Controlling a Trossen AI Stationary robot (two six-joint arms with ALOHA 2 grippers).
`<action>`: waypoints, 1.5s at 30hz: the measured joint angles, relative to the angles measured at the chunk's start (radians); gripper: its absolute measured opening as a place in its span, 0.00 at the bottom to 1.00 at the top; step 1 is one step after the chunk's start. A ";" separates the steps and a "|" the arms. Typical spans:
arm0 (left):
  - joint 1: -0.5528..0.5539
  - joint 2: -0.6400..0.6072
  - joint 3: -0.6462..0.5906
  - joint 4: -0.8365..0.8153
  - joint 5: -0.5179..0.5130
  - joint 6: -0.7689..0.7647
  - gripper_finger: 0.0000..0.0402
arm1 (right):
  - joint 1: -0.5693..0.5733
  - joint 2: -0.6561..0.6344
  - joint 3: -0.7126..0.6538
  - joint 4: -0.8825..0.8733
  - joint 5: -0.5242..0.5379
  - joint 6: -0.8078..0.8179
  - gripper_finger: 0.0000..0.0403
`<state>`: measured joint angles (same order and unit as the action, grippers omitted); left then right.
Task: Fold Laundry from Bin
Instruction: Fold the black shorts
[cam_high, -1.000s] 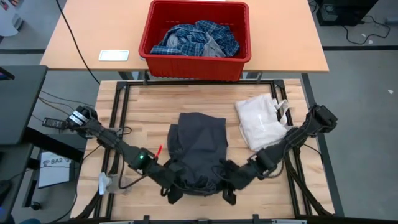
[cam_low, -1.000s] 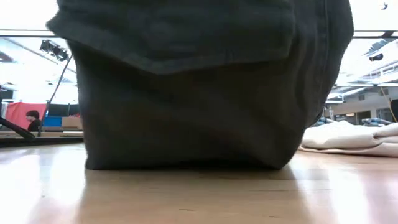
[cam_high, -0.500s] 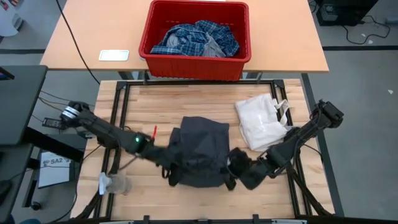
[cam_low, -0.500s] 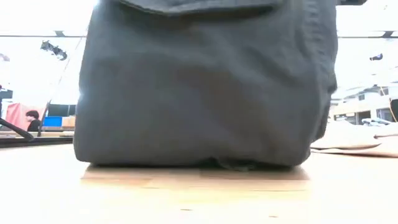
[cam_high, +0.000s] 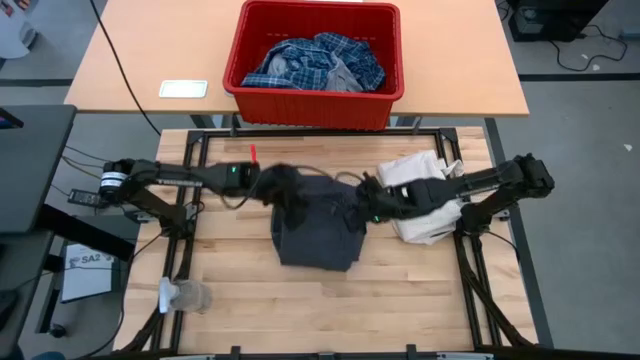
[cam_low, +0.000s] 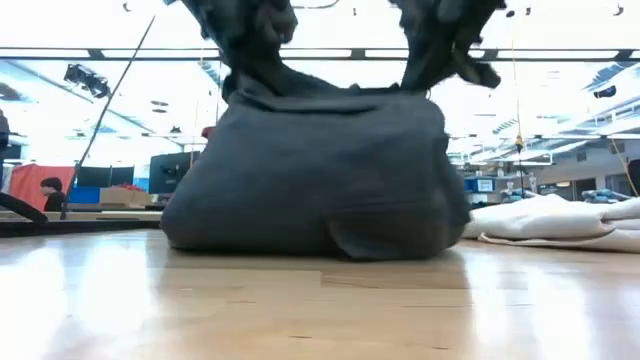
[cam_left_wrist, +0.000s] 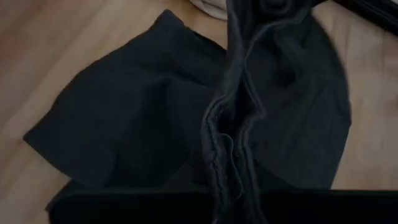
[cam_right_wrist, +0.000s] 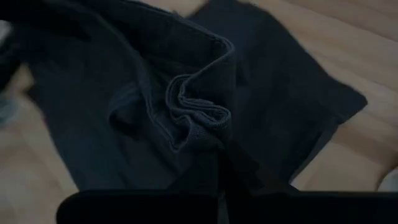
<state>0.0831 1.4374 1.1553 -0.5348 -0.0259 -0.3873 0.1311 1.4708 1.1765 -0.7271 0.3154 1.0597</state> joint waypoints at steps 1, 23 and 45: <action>0.036 0.001 0.000 0.003 0.023 0.025 0.04 | -0.035 0.000 -0.019 0.022 -0.027 -0.019 0.02; 0.409 0.120 -0.002 0.041 0.343 0.213 0.10 | -0.323 0.001 -0.180 0.459 -0.418 -0.399 0.07; 0.366 0.133 -0.001 0.468 0.310 -0.070 0.52 | -0.584 0.002 -0.288 0.404 -0.480 -0.298 0.53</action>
<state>0.4491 1.5704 1.1545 -0.0665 0.2840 -0.4575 -0.4527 1.4723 0.8883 -0.3226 -0.1644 0.7621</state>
